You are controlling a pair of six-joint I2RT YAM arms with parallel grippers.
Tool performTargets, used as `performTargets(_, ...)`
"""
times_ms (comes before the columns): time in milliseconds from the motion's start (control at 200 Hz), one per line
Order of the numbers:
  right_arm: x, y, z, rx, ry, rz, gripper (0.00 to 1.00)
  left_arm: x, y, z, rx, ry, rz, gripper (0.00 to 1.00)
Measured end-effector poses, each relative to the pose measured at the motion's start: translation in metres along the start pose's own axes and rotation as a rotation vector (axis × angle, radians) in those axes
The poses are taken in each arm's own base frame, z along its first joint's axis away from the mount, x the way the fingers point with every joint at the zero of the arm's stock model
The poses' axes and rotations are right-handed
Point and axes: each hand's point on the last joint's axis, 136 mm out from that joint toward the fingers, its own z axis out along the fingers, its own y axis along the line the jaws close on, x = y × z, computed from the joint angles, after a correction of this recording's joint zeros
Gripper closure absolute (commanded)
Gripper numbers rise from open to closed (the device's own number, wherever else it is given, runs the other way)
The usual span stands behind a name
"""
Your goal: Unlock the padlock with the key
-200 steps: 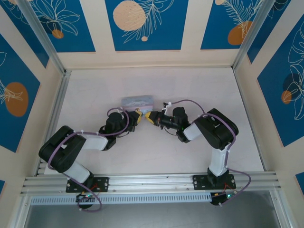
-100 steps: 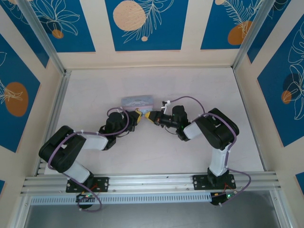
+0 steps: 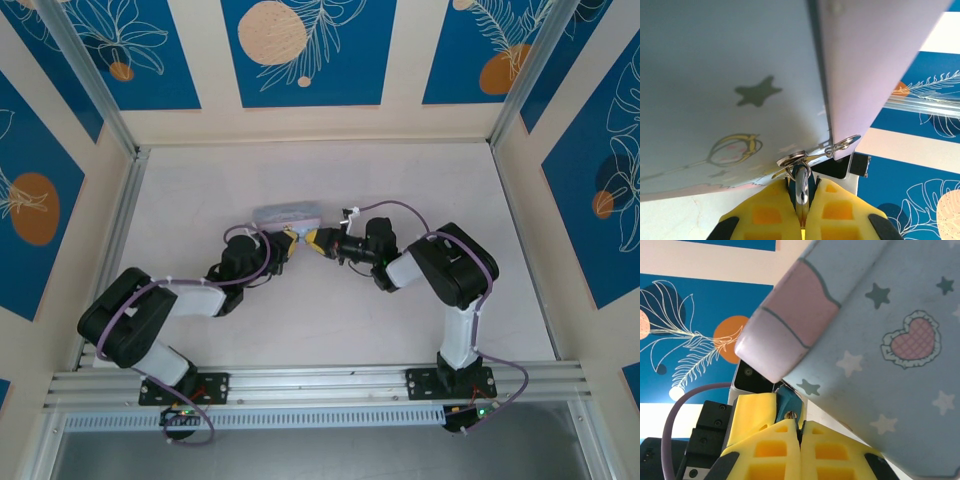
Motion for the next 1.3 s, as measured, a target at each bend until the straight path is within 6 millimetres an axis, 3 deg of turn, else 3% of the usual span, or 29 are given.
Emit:
performTargets(400,-0.0061,0.007,0.0072,-0.007,0.037,0.039,1.0,-0.007,-0.0063,-0.0001,0.018,-0.029,0.007,1.0)
performTargets(1040,-0.0075,0.0048,0.0064,-0.002,0.104,-0.205,1.0,-0.007,-0.0055,-0.0001,0.015,-0.029,0.008,1.0)
performTargets(1295,-0.0083,0.0029,0.0098,-0.019,0.12,-0.16,1.0,-0.0086,-0.0032,-0.0002,0.006,-0.038,0.007,1.0)
